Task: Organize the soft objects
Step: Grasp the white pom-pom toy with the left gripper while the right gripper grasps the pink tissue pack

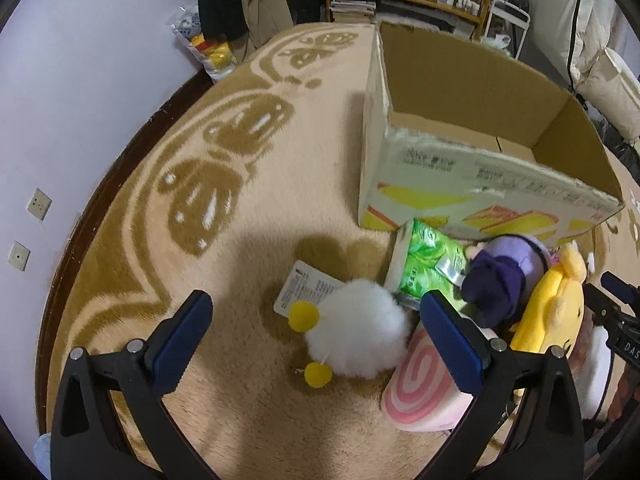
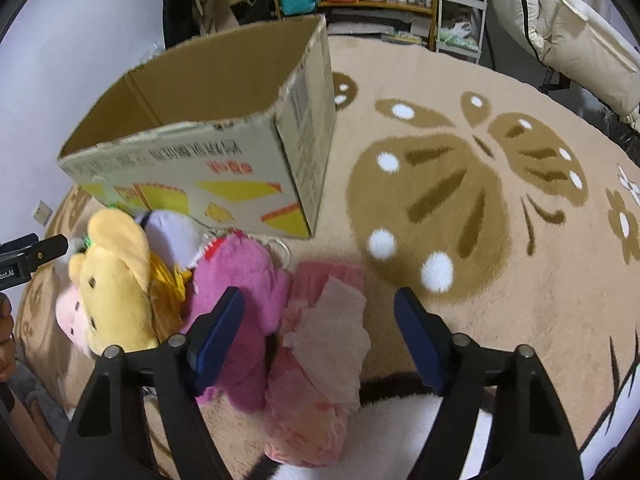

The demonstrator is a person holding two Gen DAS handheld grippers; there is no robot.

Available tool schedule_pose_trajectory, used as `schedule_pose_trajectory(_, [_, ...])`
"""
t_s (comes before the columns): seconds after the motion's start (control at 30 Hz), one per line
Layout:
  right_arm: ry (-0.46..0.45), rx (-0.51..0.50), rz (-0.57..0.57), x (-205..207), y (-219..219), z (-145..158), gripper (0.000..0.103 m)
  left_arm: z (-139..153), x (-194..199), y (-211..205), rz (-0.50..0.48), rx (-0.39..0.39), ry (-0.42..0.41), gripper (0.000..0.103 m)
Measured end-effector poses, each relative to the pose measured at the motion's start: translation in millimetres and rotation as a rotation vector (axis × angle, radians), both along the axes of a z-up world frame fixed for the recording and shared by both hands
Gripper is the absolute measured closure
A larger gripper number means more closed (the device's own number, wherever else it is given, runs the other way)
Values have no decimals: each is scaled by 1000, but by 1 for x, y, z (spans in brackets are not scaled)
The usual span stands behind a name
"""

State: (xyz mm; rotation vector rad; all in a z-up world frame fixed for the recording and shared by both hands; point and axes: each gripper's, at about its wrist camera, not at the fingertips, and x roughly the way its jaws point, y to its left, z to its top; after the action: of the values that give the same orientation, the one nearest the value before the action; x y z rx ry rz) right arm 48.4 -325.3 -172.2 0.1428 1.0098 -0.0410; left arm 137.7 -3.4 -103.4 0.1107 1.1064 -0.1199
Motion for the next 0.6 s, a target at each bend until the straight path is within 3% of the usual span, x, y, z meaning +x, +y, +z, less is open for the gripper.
schedule_pose_trajectory(0.07, [22,0,-16,0,-3,-1,35,-5,0,-1,-3,1,16,0])
schedule_pose_trajectory(0.2, [55,23,-38,0,-11,-6,36,-14,3,0,1,13,40,2])
schedule_pose_trajectory(0.37, [113,38,-9,5,-7,-19,50,-17,5,2,9,-15,62,7])
schedule_pose_trajectory(0.6, [149,50,-8,9,0,-33,51,-24,6,-3,-8,-13,89,16])
